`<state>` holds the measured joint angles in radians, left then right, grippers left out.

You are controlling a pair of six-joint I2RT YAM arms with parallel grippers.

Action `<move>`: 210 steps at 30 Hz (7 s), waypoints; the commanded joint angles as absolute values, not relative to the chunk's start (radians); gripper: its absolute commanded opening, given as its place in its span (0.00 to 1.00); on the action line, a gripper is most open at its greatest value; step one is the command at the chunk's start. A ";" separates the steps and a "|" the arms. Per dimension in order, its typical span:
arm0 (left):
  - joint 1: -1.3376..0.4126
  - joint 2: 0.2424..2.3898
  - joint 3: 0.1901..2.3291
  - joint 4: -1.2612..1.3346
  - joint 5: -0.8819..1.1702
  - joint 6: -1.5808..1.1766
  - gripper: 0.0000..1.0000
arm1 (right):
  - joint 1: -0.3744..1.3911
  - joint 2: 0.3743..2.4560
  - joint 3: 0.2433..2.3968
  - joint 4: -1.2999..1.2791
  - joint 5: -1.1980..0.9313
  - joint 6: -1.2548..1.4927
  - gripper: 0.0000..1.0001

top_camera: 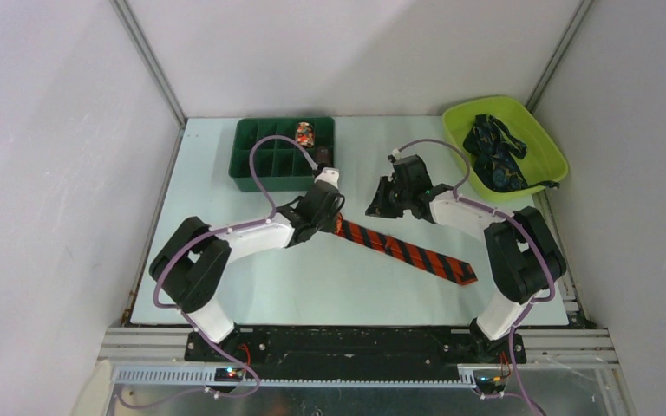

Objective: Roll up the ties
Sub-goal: Roll the tie at the center of the board.

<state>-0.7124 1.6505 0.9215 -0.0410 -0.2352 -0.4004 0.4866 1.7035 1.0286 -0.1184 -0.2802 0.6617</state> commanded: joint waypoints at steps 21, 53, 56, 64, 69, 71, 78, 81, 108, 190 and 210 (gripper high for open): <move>-0.833 1.770 1.088 -0.211 -0.674 -0.244 0.33 | 0.475 1.680 1.028 -0.097 -0.271 0.650 0.11; -0.915 1.832 1.140 -0.246 -0.670 -0.245 0.34 | 0.455 1.656 1.021 -0.092 -0.276 0.669 0.11; -0.920 1.838 1.141 -0.247 -0.658 -0.244 0.34 | 0.454 1.655 1.013 -0.085 -0.279 0.673 0.11; -0.926 1.847 1.140 -0.248 -0.621 -0.245 0.36 | 0.446 1.647 1.005 -0.083 -0.277 0.672 0.11; -0.930 1.847 1.137 -0.246 -0.597 -0.240 0.38 | 0.446 1.650 1.003 -0.080 -0.281 0.675 0.11; -0.930 1.845 1.134 -0.243 -0.581 -0.241 0.40 | 0.446 1.650 1.003 -0.081 -0.281 0.673 0.11; -0.930 1.831 1.125 -0.227 -0.509 -0.251 0.51 | 0.446 1.653 1.003 -0.080 -0.283 0.674 0.12; -0.930 1.830 1.127 -0.222 -0.482 -0.254 0.54 | 0.446 1.655 1.002 -0.080 -0.284 0.673 0.11; -0.867 1.741 1.090 -0.141 -0.254 -0.297 0.71 | 0.445 1.651 1.003 -0.085 -0.282 0.672 0.11; -0.526 1.677 0.799 0.206 0.125 -0.540 0.71 | 0.604 1.908 1.012 0.131 -0.374 0.816 0.14; -0.526 1.656 0.695 0.349 0.209 -0.578 0.68 | 0.601 1.886 1.012 0.118 -0.361 0.802 0.14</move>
